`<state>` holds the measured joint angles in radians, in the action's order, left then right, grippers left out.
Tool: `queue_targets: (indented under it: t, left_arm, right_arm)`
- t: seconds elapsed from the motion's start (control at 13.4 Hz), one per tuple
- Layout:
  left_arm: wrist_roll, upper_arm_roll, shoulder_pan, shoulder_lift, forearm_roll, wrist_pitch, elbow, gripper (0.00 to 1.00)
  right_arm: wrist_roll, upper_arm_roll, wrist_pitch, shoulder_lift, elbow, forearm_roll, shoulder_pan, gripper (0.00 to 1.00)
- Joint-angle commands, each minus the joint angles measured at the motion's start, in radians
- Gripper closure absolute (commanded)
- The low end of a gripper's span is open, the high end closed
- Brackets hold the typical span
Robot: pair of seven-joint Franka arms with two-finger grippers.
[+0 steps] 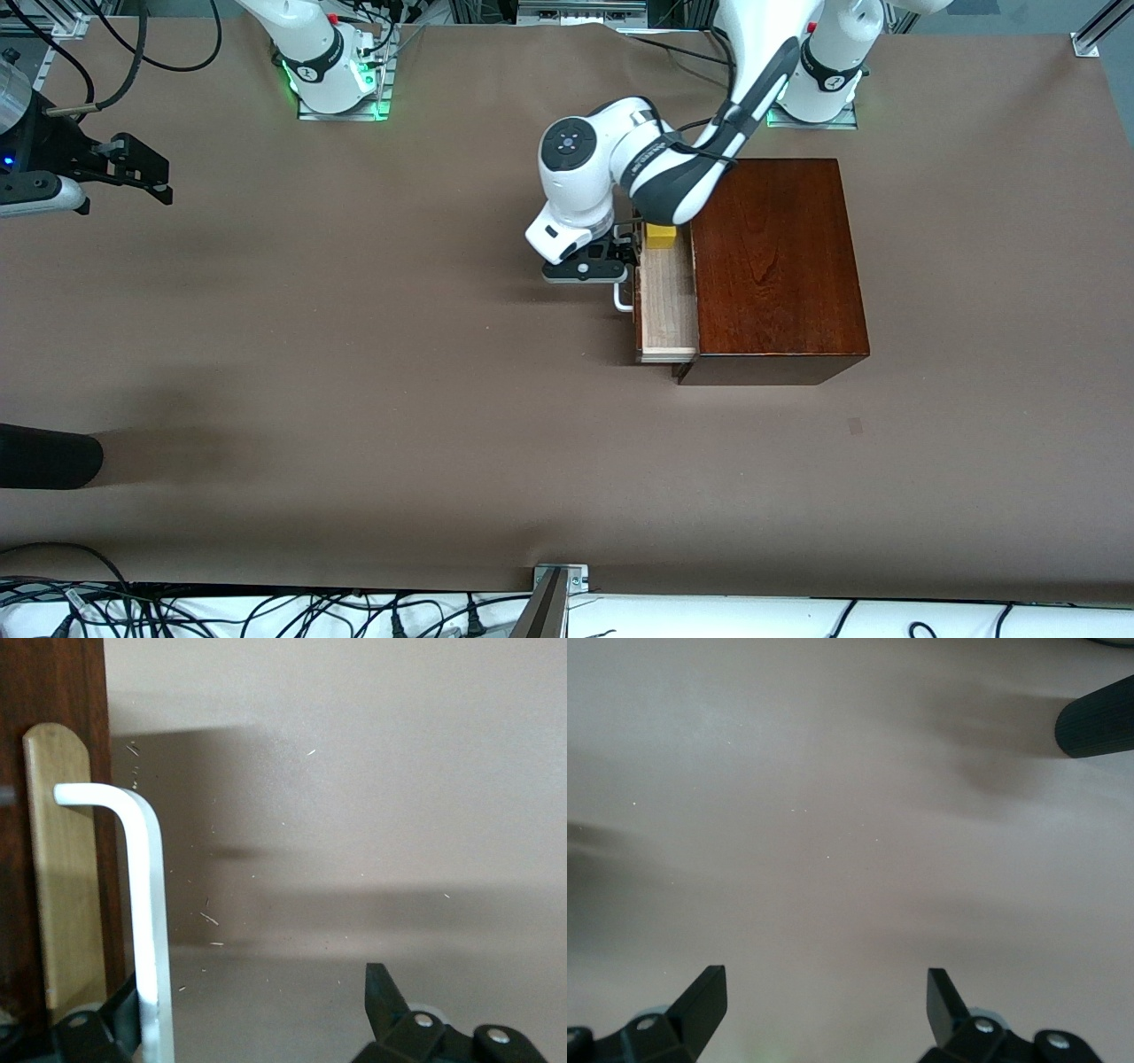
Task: Open drawer, take yellow block, close drawer
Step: 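Pull the drawer open by its handle with the left gripper, then withdraw the left gripper while the right gripper reaches the drawer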
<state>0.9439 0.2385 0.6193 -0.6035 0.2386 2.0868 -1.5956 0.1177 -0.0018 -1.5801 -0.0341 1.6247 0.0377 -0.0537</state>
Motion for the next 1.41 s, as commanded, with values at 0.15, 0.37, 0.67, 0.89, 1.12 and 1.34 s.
queue_targets:
  t: [0.15,0.37,0.67,0.89,1.12,1.34]
  left_arm:
    - [0.012,0.015,0.040,-0.058,-0.028,0.024,0.108,0.00]
    - [-0.026,0.015,0.033,-0.024,-0.027,-0.052,0.111,0.00]
    - [-0.085,0.015,0.025,0.068,-0.032,-0.223,0.123,0.00]
    - [-0.222,0.016,-0.013,0.119,-0.054,-0.458,0.227,0.00]
    - [-0.347,0.015,-0.116,0.195,-0.107,-0.609,0.292,0.00]
    - [-0.451,0.013,-0.258,0.295,-0.107,-0.663,0.283,0.00]
  right_arm:
    - [-0.004,0.006,0.009,0.008,-0.019,-0.010,0.017,0.00]
    - [-0.004,0.008,0.009,0.008,-0.019,-0.010,0.017,0.00]
    - [-0.001,0.008,0.008,0.006,-0.017,-0.010,0.015,0.00]
    - [0.009,0.008,0.003,0.016,-0.019,-0.009,0.015,0.00]
    - [0.010,0.048,0.064,-0.004,-0.022,-0.016,0.008,0.00]
    - [0.014,0.089,0.072,0.011,-0.026,-0.105,-0.014,0.00]
